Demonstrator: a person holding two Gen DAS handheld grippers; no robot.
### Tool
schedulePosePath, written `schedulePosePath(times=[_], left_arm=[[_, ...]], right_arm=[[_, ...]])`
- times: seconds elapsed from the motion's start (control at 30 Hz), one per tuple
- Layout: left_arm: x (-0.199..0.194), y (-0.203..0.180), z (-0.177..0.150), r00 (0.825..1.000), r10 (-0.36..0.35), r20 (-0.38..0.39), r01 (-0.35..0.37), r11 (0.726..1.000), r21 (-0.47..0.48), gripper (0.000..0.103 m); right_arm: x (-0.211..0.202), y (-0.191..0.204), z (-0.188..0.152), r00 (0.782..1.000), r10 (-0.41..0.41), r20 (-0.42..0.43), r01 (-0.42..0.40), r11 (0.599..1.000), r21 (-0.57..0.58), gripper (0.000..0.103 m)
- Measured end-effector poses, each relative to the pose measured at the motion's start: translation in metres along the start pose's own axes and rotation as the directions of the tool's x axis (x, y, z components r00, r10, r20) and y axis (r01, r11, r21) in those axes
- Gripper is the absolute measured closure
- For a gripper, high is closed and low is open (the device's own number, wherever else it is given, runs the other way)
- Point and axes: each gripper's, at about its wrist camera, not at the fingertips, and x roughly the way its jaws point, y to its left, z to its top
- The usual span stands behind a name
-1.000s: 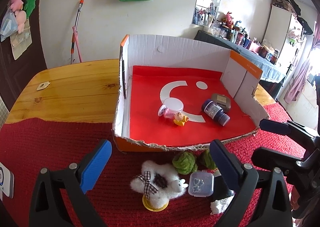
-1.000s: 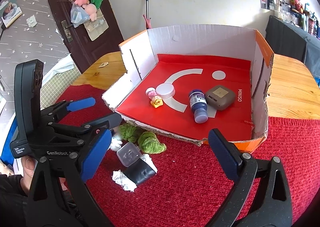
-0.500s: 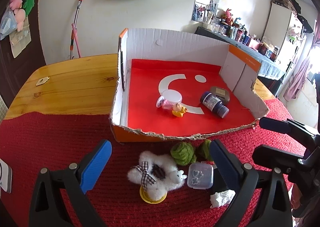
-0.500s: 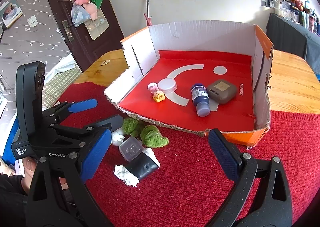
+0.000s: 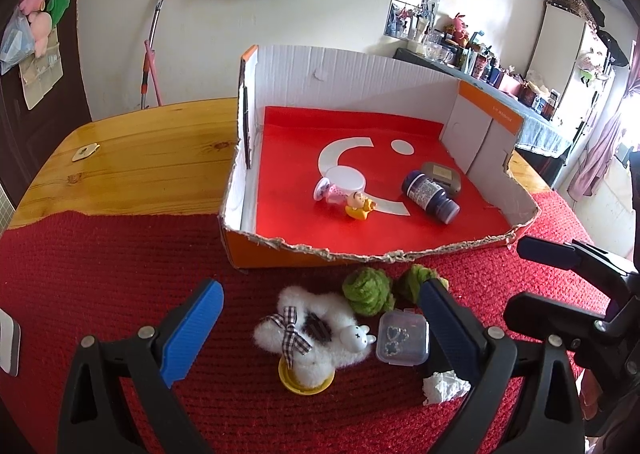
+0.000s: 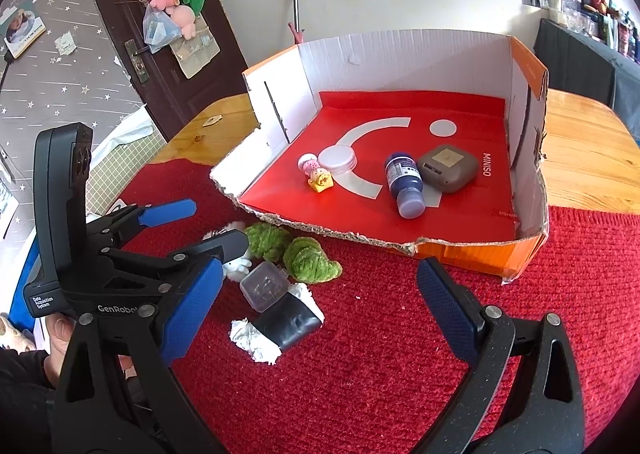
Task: Organize objects
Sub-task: 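Withdraw both open grippers from the box toward the items on the rug, then close left gripper on the white plush toy while right gripper grasps the black-white roll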
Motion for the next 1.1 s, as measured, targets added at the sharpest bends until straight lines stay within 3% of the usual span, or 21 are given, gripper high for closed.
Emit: schedulePosePath(times=[0.5, 1.1], left_arm=[[0.001, 0.006, -0.004, 1.000, 0.011, -0.011, -0.011, 1.000, -0.015, 0.003], [0.005, 0.012, -0.014, 0.999, 0.018, -0.032, -0.019, 1.000, -0.019, 0.003]], right_arm=[[0.004, 0.001, -0.007, 1.000, -0.012, -0.015, 0.012, 1.000, -0.007, 0.004], [0.019, 0.023, -0.036, 0.997, -0.022, -0.068, 0.014, 0.995, -0.102, 0.004]])
